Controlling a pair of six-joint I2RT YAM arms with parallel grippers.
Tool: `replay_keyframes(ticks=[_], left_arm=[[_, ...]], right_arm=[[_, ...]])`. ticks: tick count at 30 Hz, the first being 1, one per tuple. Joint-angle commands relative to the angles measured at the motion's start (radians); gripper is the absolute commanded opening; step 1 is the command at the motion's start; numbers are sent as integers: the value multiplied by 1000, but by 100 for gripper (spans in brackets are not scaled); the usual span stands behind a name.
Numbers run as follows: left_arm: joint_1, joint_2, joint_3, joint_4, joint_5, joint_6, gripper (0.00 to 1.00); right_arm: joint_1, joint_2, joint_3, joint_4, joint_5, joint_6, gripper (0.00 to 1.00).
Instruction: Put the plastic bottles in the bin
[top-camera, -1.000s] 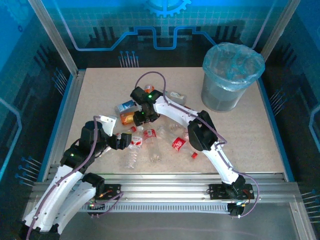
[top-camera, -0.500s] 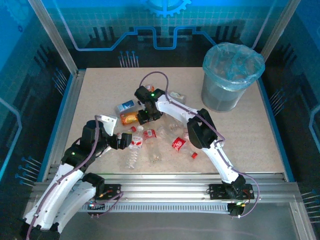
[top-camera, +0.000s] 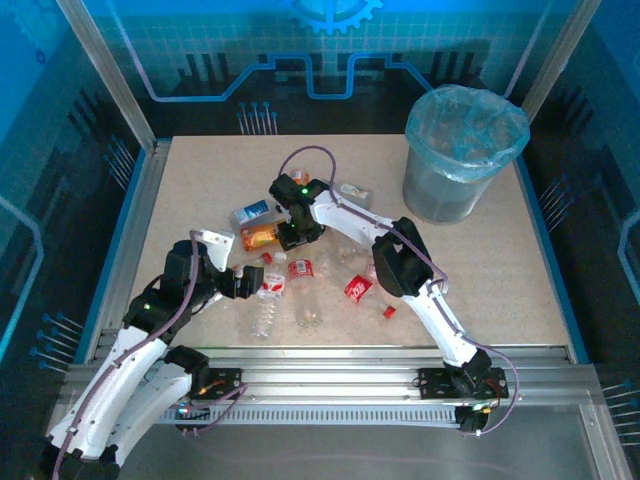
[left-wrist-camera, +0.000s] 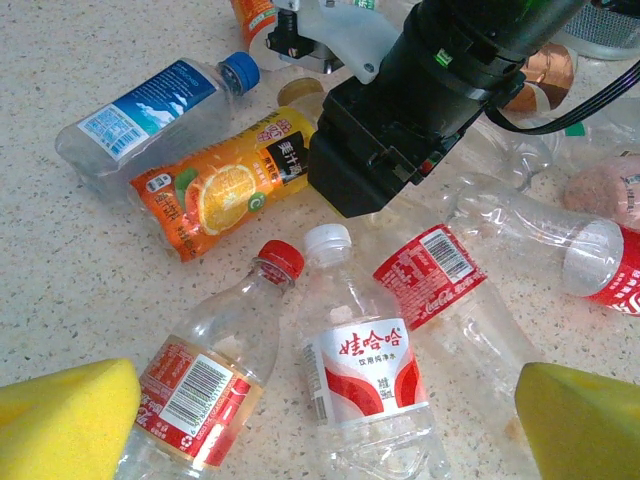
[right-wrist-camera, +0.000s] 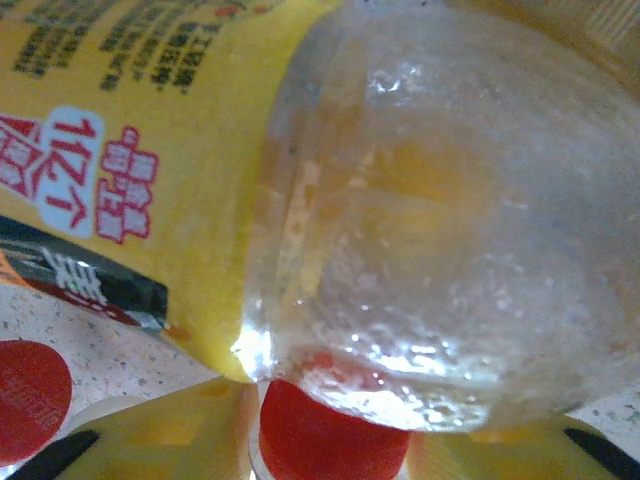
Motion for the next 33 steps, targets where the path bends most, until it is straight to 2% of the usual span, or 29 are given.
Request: replay_keyframes(ticks=[1,5,10,22,28,33], left_arm=[[-5,-1,3,-3,-18,2,97],[-4,-1,18,-17,-26,13,97],[-5,0,55,-28,-30,45,97],[-5,58,228,-72,-13,79,97],[-5,117,367,-52,28,31,94],[-7,241,496,36,105,-73,88]], right_arm=[[-14,-20,8,-27,-11,-12,37],[-15,-70,-20,-16,4,-20,30],[-15,-144,-62,0,9,-22,28],[-13,-347,-143,41,-84,-50,20],[-35,-444,-35,21,-69,-130,0],[-104,-520,74,21,21,-190,0]])
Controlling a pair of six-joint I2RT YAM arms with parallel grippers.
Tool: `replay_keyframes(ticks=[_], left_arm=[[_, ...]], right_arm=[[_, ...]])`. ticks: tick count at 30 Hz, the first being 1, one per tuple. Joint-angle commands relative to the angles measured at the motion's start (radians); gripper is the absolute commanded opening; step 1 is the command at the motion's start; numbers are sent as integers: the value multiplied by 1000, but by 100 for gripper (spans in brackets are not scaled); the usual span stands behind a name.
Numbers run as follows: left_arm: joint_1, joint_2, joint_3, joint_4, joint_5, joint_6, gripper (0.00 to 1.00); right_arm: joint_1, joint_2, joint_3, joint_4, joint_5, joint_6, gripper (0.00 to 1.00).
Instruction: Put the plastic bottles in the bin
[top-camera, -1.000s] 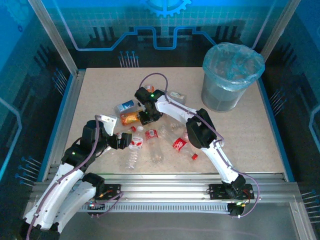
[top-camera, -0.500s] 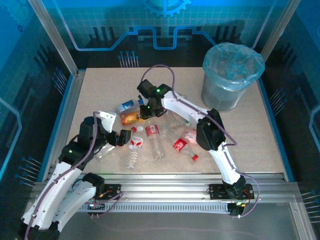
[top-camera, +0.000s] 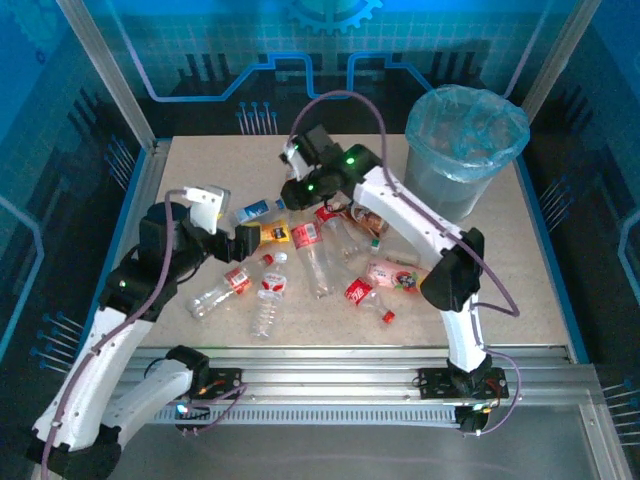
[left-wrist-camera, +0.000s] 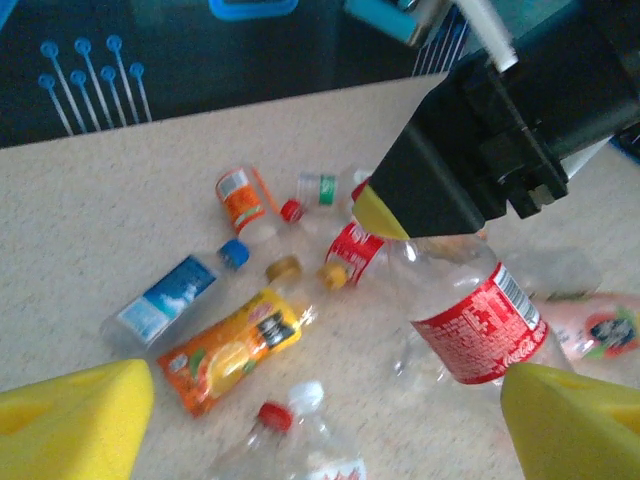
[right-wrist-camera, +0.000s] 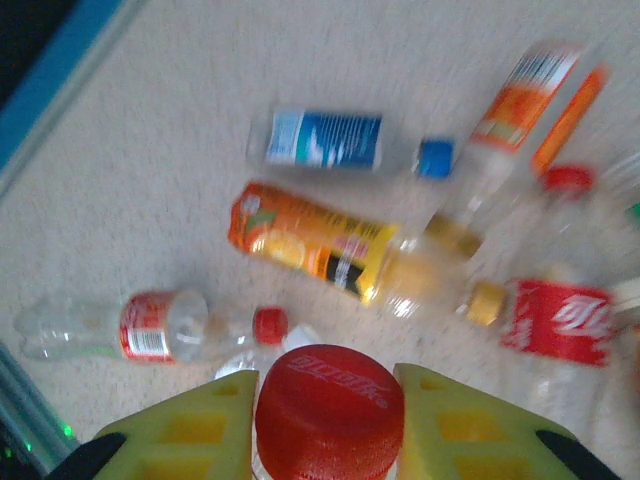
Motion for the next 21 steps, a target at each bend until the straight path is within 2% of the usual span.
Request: replay_keyframes(ticks=[1,5,11,15,21], left_arm=[[-9,90,96,85,95,-98,87],[-49,227,216,167,130,-148,83],[-178,452,411,260,105,-134,82],[-251,591,529,305,109,-120,82],[-331,794,716,321,156,-116,82]], right_arm=[[-72,-107,88,10,78,-72,0],[-145,-164,123,70,195,-121,0],[-233,-213,155,211,442,-227,0],[-303,-207,176,322,543,-289,0],[-394,-73,426,391,622,-370,0]])
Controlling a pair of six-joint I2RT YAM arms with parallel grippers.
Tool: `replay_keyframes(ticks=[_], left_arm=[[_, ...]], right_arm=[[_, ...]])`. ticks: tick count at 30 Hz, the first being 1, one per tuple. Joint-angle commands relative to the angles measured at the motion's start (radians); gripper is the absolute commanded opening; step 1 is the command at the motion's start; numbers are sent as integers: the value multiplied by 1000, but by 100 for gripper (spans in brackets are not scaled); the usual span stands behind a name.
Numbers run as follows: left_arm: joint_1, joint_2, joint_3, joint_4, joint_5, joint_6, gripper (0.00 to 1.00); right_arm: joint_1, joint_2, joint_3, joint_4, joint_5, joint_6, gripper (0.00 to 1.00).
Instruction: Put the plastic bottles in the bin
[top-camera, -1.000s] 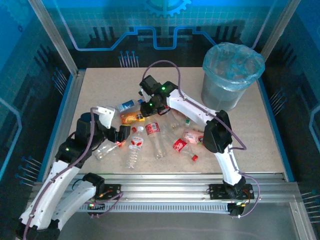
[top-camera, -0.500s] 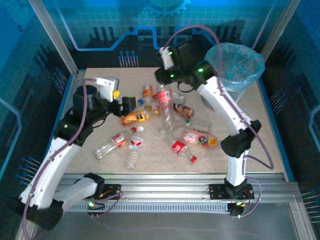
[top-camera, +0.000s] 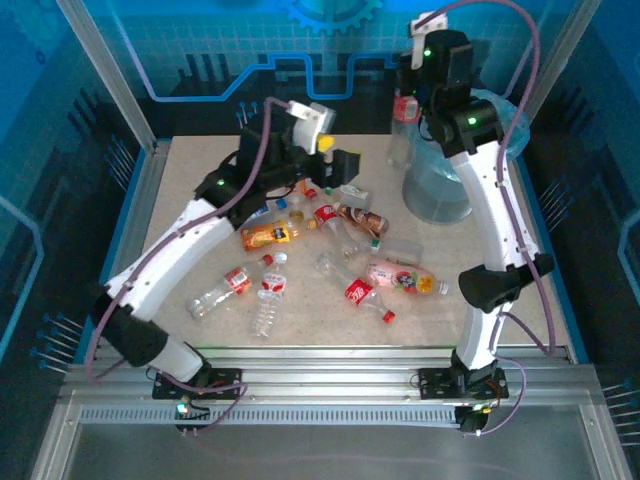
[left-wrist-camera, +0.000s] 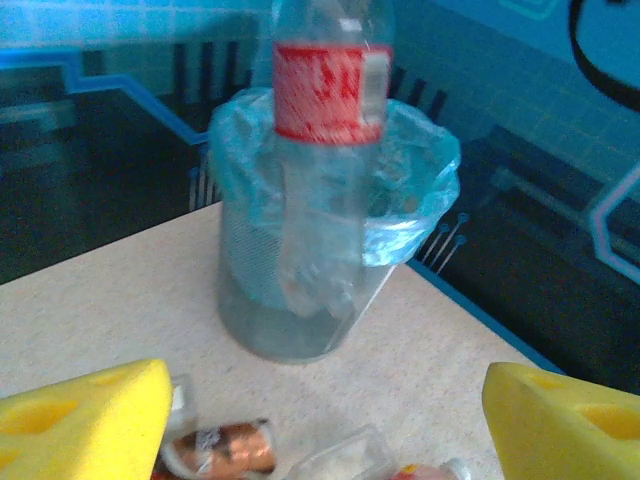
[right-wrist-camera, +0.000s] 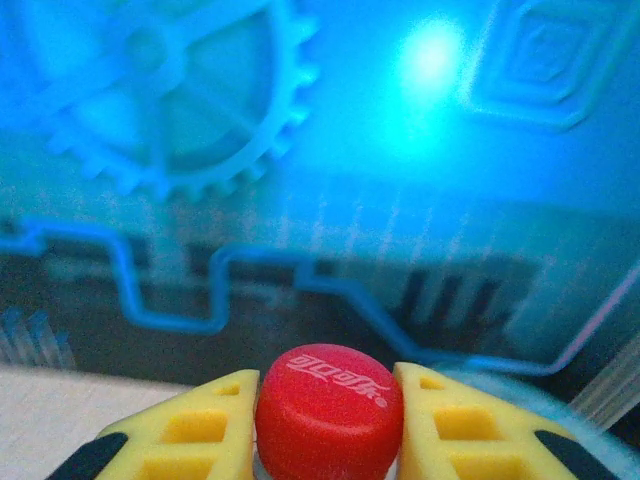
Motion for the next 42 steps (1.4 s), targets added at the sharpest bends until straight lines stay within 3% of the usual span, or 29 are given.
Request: replay_keyframes(ticks=[1,4,9,23,30,32,33,42], left_arm=[[-35,82,104,37,51,-1,82],[-56,129,143,52,67,-7,82],[-63,152,135,78,75,-17,83],[-63,133,53,104,41,-12,84],[-62,146,72,77,38,-23,85],[-63,141,61,83,30,-28,85],[-63,140,56,87,28,-28,85],[-63,137,59,81,10,-57,86]], right_arm=[[-33,81,181,116,103,-91,0],[-50,155,288,181,151,-160,0],[-81,203,276,300,216,-238,0],[-107,303,272,302,302,-287,2],[-107,313,267,288,308,-275,15],[-111,311,266,267,309,-265,39],[-113,309,266,259,308,-257,42],[-116,291,253,212,254,-201,46]])
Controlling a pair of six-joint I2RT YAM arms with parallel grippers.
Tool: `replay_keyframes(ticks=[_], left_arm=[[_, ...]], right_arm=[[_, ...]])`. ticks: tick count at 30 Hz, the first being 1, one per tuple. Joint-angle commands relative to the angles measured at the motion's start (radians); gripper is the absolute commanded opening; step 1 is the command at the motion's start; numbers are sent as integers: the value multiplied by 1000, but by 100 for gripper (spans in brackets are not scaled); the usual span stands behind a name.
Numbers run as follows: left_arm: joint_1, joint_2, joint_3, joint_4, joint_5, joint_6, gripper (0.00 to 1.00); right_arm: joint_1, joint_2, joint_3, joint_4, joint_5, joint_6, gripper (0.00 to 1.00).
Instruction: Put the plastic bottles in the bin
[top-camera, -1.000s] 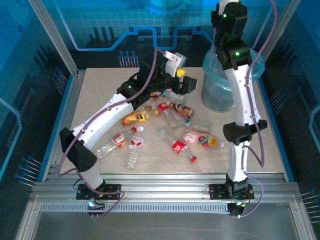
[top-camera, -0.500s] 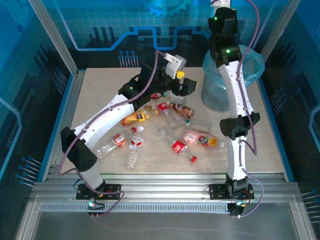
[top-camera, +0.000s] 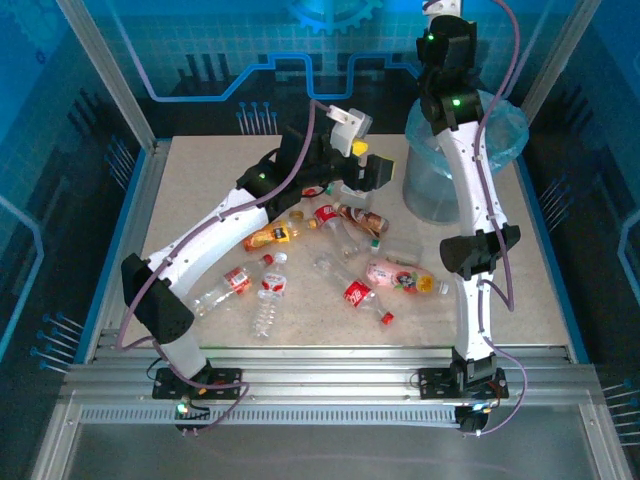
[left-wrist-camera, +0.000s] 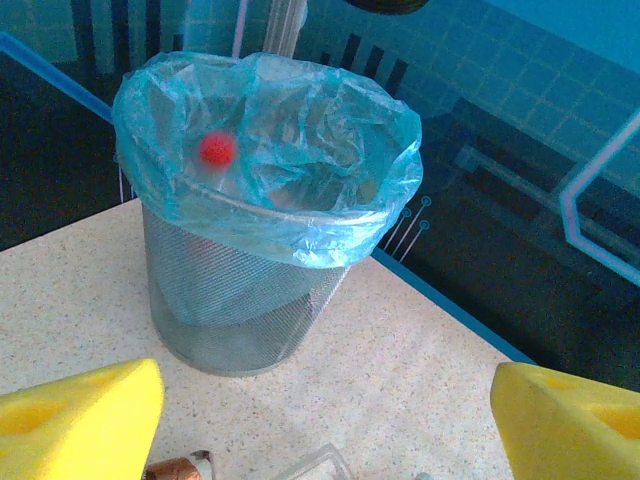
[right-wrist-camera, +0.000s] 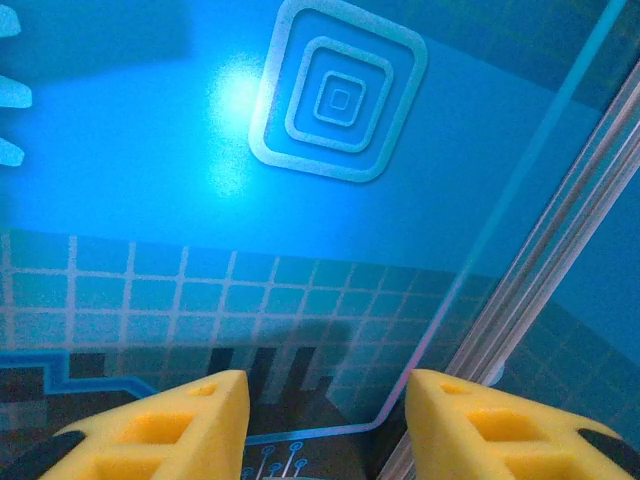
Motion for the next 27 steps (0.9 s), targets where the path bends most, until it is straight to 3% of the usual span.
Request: replay_keyframes(ticks=[1,10,17,23,27], left_arm=[[-5,-18,-7,10,-23,-29,86],[-5,-60,-49,8,-66,-28,86],[-5,-98,-62,-11,-85,-25,86],[-4,-181,-87,-116,-142,85,88],[-3,-282,-150,-207,-217,168,90]], right_arm=[[-14,-16,-3,-4,-19,35,46],[-3,-58,-2,-63,-100,103,48],[62,-107,-3,-145,-198,126,49],[157,-158,-26,-293,-363,146,56],[233,-230,-156,-372,-490,176,58]])
